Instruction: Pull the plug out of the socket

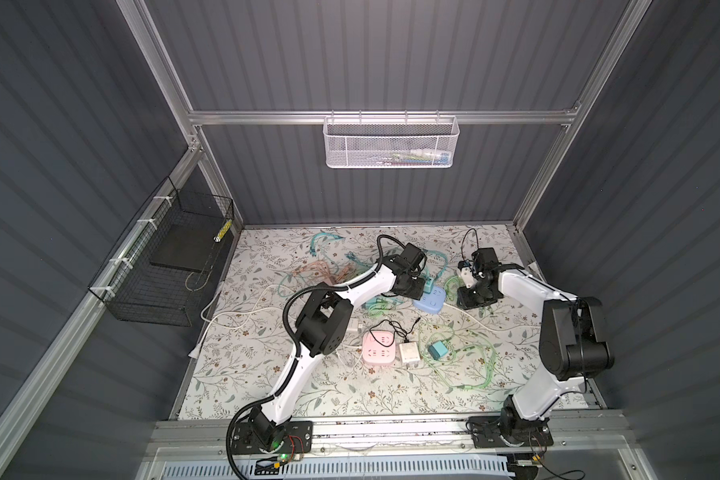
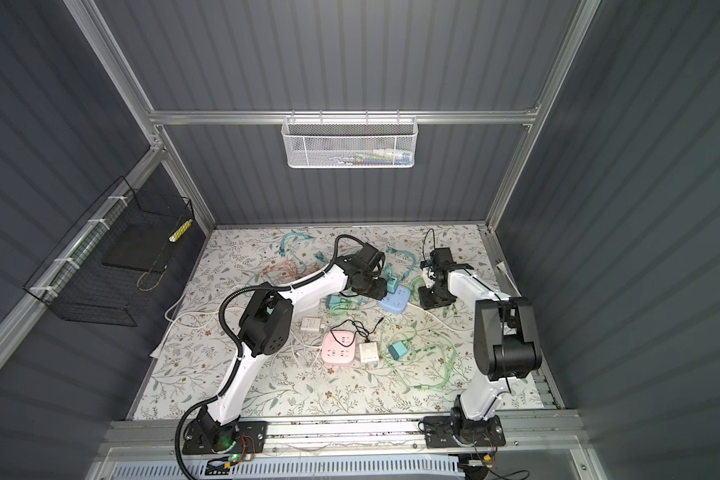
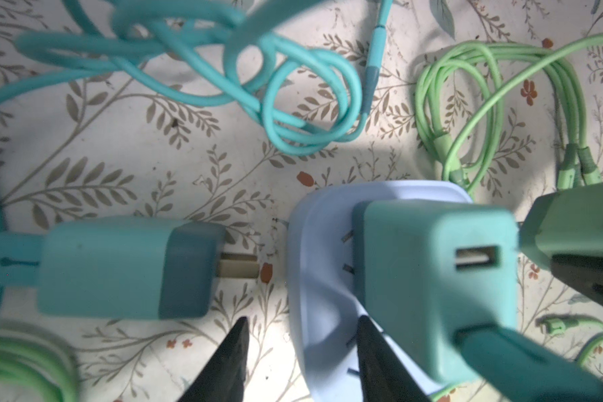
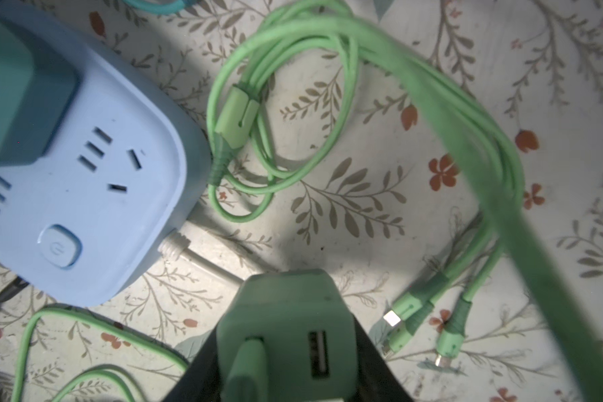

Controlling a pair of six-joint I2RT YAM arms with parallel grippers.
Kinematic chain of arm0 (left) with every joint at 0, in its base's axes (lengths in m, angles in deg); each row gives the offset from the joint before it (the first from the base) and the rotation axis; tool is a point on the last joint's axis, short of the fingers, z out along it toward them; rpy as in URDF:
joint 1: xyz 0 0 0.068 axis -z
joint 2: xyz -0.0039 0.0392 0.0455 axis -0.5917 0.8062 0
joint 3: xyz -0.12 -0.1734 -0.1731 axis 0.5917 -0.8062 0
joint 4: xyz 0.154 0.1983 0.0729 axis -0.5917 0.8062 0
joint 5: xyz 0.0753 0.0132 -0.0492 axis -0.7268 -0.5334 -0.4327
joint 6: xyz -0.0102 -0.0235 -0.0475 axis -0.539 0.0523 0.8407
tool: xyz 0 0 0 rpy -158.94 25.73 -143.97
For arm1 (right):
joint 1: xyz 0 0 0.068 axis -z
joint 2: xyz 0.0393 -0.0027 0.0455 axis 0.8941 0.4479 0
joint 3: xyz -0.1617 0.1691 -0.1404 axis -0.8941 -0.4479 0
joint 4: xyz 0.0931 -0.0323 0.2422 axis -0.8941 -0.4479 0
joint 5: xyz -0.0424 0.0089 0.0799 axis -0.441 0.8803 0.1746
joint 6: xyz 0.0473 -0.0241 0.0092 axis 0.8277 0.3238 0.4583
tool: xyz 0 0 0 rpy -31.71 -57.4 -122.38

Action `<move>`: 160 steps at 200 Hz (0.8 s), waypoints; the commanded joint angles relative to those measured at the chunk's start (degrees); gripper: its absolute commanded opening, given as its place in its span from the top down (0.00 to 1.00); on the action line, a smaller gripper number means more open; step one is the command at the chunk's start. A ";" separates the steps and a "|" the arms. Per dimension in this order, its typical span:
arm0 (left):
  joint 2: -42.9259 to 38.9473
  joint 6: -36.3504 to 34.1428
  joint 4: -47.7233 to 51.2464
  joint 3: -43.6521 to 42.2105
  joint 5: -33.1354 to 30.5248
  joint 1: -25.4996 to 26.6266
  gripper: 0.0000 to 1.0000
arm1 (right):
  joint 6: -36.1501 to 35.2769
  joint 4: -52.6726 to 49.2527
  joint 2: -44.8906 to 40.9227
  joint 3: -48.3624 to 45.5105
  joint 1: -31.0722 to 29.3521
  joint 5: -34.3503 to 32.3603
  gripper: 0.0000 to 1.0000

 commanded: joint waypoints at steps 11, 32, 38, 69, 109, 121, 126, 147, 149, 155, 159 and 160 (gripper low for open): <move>0.14 -0.01 4.41 -2.50 1.07 0.45 0.49 | 0.77 -5.01 1.50 2.88 0.27 -2.57 0.65; 0.16 0.03 4.39 -2.50 1.14 0.45 0.48 | 0.57 -6.22 2.43 3.93 0.27 -3.26 0.58; 0.14 -0.02 4.39 -2.50 1.13 0.45 0.48 | 0.50 -6.50 2.83 4.19 0.27 -3.51 0.57; -0.08 -0.19 4.56 -2.48 1.18 0.44 0.46 | 0.90 -7.62 4.20 5.78 0.27 -4.56 0.43; -1.31 -0.11 3.72 -3.38 0.66 0.43 0.44 | 2.81 -5.51 1.26 5.12 0.34 -4.69 0.30; -1.72 -0.03 3.60 -3.68 0.57 0.40 0.44 | 3.00 -4.18 -0.50 4.32 0.28 -3.59 0.29; -2.05 0.06 3.33 -3.96 0.63 0.44 0.44 | 3.04 -3.46 -1.26 3.91 0.28 -3.40 0.28; -3.79 0.97 1.08 -5.88 1.39 0.29 0.42 | 1.50 -0.66 -4.51 1.46 0.20 -1.36 0.28; -3.90 1.17 0.83 -6.07 1.48 0.28 0.42 | 1.31 -0.37 -4.85 1.20 0.19 -1.14 0.28; -4.41 1.50 0.12 -6.63 1.88 0.19 0.42 | 0.68 0.67 -5.88 0.25 0.05 -0.64 0.28; -4.64 1.83 -0.29 -6.98 2.15 0.04 0.41 | 0.35 1.41 -6.52 -0.27 0.05 -0.37 0.28; -4.70 1.87 -0.41 -7.07 2.19 0.02 0.41 | 0.32 1.55 -6.70 -0.43 0.03 -0.34 0.28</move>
